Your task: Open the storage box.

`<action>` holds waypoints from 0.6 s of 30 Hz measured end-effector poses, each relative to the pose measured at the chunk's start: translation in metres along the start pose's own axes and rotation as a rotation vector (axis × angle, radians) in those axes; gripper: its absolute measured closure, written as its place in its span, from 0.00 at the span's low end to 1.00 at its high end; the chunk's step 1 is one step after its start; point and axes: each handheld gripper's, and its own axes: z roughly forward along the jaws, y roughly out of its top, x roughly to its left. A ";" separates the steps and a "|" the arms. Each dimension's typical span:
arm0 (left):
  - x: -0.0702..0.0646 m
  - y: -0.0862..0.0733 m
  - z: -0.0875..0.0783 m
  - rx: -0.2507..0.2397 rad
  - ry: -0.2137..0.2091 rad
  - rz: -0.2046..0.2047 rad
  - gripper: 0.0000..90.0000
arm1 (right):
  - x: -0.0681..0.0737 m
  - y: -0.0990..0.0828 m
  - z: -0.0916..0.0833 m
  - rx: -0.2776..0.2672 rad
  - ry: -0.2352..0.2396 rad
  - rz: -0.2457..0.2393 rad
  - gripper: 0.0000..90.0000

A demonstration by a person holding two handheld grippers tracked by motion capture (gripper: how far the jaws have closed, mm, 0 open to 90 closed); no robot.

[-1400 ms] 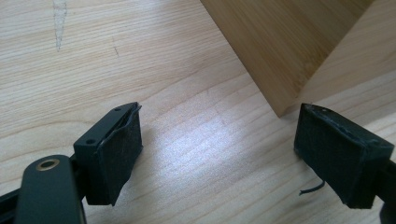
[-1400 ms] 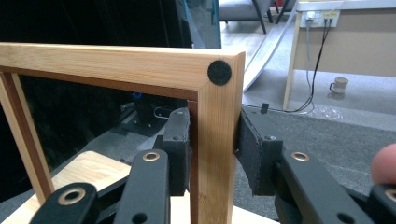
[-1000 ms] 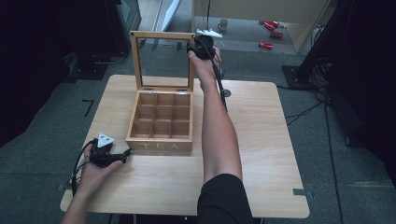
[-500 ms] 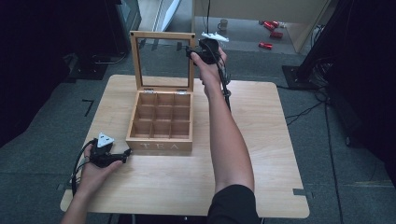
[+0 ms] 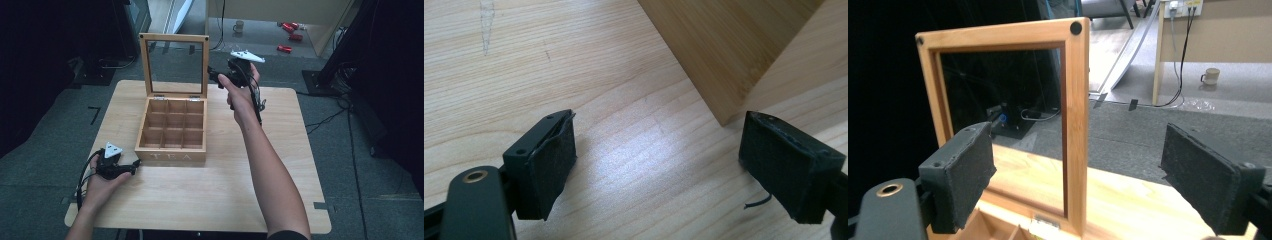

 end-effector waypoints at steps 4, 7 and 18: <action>0.000 0.000 0.000 0.002 0.000 0.003 0.17 | -0.006 -0.012 -0.025 0.003 0.004 -0.027 0.14; 0.000 0.000 0.000 0.000 0.001 0.003 0.17 | -0.009 -0.017 -0.035 0.006 0.003 -0.039 0.14; 0.000 0.000 0.000 0.001 0.003 0.002 0.17 | -0.025 -0.049 -0.097 0.019 0.010 -0.050 0.14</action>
